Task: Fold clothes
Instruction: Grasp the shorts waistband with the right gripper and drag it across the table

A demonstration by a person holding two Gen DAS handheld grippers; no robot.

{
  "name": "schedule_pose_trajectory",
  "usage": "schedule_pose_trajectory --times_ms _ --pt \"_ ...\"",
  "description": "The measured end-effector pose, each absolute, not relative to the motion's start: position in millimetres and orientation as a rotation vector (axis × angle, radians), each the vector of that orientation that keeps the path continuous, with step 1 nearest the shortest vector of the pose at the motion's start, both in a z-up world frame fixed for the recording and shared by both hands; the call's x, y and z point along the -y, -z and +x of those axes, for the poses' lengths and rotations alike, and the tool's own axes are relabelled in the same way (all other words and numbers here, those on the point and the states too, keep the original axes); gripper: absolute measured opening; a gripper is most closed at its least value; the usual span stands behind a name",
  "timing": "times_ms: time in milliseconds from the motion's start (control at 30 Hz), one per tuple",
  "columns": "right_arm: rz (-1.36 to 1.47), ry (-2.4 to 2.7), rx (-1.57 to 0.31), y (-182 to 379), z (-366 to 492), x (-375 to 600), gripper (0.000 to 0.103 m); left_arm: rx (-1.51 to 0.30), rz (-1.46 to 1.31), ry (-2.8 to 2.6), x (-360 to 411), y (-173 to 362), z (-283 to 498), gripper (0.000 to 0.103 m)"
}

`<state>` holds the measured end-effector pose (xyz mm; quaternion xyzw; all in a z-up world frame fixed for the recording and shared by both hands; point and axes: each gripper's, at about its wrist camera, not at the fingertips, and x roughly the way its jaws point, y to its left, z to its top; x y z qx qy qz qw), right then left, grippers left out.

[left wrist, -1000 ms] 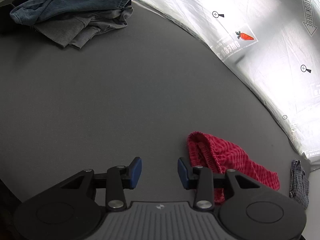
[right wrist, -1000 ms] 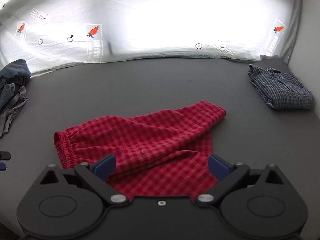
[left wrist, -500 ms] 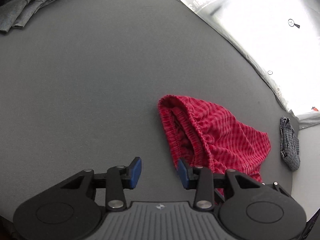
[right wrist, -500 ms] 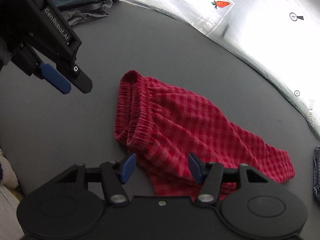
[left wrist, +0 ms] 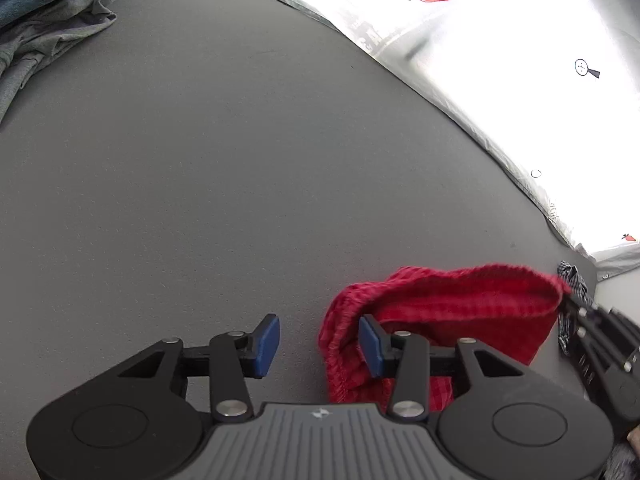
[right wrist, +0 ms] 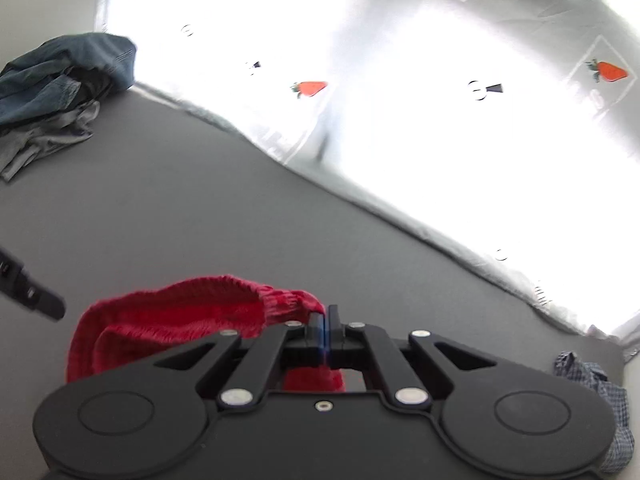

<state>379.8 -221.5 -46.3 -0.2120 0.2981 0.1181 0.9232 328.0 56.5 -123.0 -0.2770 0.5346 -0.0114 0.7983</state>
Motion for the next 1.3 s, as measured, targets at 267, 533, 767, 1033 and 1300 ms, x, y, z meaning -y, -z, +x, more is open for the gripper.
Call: schedule_pose_trajectory --times_ms 267,533,767,1033,1300 --pt "-0.339 -0.068 -0.644 52 421 263 0.058 -1.143 -0.574 0.041 -56 121 326 0.050" --pt "-0.055 -0.015 -0.942 136 327 318 0.059 -1.201 -0.546 0.080 -47 130 333 0.051" --pt "0.232 -0.329 -1.022 151 277 320 0.055 -1.233 -0.476 0.165 -26 129 334 0.051" --pt "0.599 -0.322 -1.167 185 314 317 0.001 -1.227 -0.518 0.144 -39 124 300 0.051" --pt "0.467 -0.327 -1.089 129 324 245 0.007 -1.177 -0.586 0.029 -85 116 260 0.051"
